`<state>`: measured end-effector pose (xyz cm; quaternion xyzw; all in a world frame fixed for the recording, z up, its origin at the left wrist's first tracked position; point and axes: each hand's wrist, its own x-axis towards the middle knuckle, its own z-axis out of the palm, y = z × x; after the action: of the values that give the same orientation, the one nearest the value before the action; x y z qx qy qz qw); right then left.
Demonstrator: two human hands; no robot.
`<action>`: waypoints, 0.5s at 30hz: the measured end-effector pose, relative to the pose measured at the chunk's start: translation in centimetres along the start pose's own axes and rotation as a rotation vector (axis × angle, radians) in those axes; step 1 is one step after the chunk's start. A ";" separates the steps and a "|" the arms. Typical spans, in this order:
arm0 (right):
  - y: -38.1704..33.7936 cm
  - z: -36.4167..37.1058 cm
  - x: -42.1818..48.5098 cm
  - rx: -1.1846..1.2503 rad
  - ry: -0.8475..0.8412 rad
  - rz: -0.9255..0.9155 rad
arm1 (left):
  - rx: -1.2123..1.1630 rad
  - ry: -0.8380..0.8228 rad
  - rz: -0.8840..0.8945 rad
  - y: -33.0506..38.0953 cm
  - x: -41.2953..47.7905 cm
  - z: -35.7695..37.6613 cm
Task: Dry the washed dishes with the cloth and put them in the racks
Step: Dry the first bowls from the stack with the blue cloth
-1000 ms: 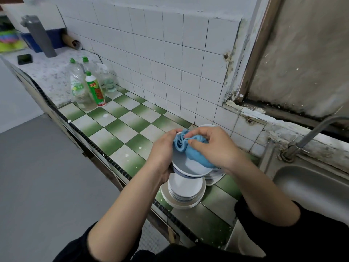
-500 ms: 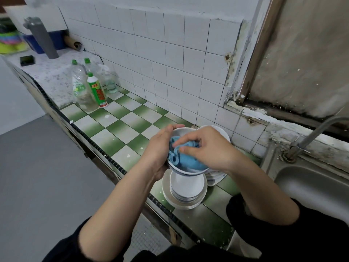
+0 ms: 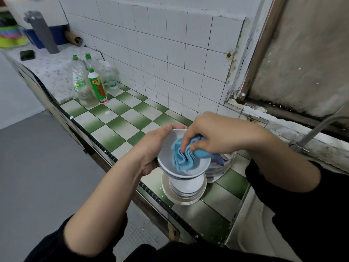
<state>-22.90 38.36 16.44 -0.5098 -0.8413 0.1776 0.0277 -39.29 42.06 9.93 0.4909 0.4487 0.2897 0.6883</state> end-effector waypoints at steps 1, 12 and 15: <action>0.0 0.2 0.3 -0.009 0.057 -0.008 | 0.003 -0.021 -0.019 0.1 -0.1 -0.1; -1.6 0.8 -0.3 -0.005 -0.205 -0.036 | 0.002 0.069 0.034 -0.6 0.0 0.3; -1.6 2.9 -0.3 0.492 0.003 0.175 | -0.106 0.083 -0.018 -1.0 0.1 0.5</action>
<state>-24.80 36.69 14.29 -0.5590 -0.7254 0.3777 0.1364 -38.84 41.61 9.04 0.4372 0.4652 0.3272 0.6968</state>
